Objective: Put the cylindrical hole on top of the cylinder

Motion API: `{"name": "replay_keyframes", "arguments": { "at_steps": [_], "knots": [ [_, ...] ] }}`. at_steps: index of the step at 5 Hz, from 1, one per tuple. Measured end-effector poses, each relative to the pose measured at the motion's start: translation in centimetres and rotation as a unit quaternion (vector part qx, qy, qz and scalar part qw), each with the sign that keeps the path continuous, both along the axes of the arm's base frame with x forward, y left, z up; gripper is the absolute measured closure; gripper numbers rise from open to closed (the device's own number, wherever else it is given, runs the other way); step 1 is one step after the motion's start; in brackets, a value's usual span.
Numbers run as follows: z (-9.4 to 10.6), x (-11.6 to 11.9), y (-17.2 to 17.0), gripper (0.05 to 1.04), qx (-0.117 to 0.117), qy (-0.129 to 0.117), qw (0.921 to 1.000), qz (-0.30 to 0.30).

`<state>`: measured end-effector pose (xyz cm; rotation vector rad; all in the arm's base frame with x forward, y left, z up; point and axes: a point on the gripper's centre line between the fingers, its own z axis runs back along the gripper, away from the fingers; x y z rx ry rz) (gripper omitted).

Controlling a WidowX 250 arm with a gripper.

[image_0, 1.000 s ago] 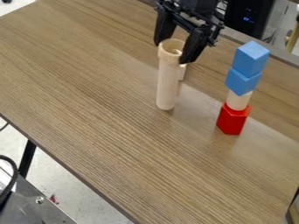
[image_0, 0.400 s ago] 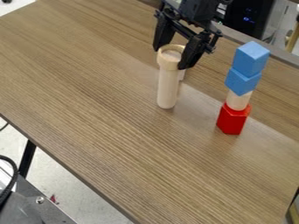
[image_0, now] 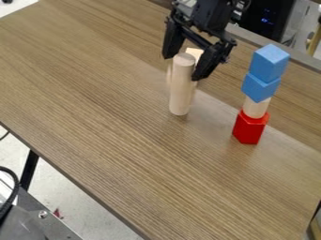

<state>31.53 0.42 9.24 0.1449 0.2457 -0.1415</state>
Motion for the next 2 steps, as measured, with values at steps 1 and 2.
{"name": "replay_keyframes", "arguments": {
  "at_steps": [1,2],
  "knots": [
    [0.1,-0.5,0.0,0.082,-0.007,0.002,1.0000,0.001],
    [2.7,-0.9,0.5,0.082,-0.012,-0.028,0.9995,0.006]
  ]
}}
